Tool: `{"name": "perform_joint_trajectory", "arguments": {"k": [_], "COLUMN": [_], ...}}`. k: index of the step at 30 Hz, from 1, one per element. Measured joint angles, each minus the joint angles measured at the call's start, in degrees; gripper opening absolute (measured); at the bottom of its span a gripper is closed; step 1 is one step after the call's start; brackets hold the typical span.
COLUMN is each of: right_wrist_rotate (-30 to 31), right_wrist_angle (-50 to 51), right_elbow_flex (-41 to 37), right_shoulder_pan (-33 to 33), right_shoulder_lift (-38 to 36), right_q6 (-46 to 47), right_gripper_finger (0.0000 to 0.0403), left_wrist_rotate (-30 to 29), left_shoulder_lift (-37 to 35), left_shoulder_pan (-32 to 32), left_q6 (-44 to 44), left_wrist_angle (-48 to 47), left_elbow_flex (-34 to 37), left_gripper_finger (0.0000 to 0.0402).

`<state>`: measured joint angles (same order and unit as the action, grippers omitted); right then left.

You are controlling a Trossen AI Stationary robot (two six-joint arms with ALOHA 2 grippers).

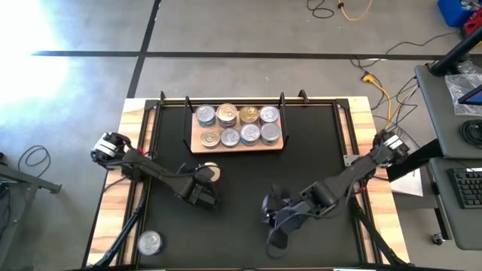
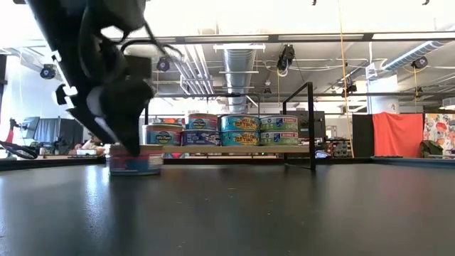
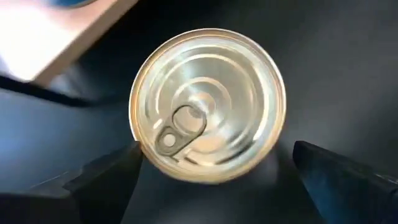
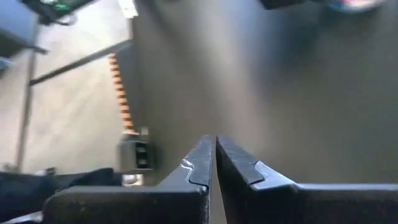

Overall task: Stack canned seafood by type on shelf
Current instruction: Stack the blue-pink tuna can on top of the other blue-pink tuna can on the shelf

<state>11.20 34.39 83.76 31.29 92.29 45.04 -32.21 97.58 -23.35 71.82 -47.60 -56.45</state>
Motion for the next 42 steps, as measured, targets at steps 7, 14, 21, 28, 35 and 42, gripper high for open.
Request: {"name": "perform_joint_trajectory", "arguments": {"k": [7,14,21,28,35,42], "right_wrist_rotate": [-2.63,-3.06,-3.83,-3.90,-3.91,-3.79], "right_wrist_angle": [-0.72,0.15,2.96,6.39,6.21,6.01], "right_elbow_flex": [3.04,3.13,3.13,3.06,3.04,3.02], "right_shoulder_pan": [-0.16,-1.42,-1.44,-1.29,-1.29,-1.21], "right_shoulder_lift": [1.62,1.58,1.56,1.56,1.56,1.56], "right_q6": [-2.84,-4.98,-6.05,-6.85,-7.63,-9.14], "right_gripper_finger": [0.0013,0.0013,0.0013,0.0013,0.0013,0.0013], "left_wrist_rotate": [0.65,7.14,9.27,10.59,11.08,15.70], "left_shoulder_lift": [-4.11,-6.80,-6.10,-4.81,-2.42,-2.40], "left_shoulder_pan": [0.35,5.16,10.88,11.16,9.01,4.71], "left_q6": [-2.36,-5.28,-8.80,-7.60,-6.50,-0.11], "left_wrist_angle": [8.82,7.78,7.12,9.34,13.29,11.03], "left_elbow_flex": [-0.04,-0.04,-0.02,-0.04,-0.15,-5.68], "left_gripper_finger": [0.0386,0.0332,0.0295,0.0284,0.0283,0.0283]}}
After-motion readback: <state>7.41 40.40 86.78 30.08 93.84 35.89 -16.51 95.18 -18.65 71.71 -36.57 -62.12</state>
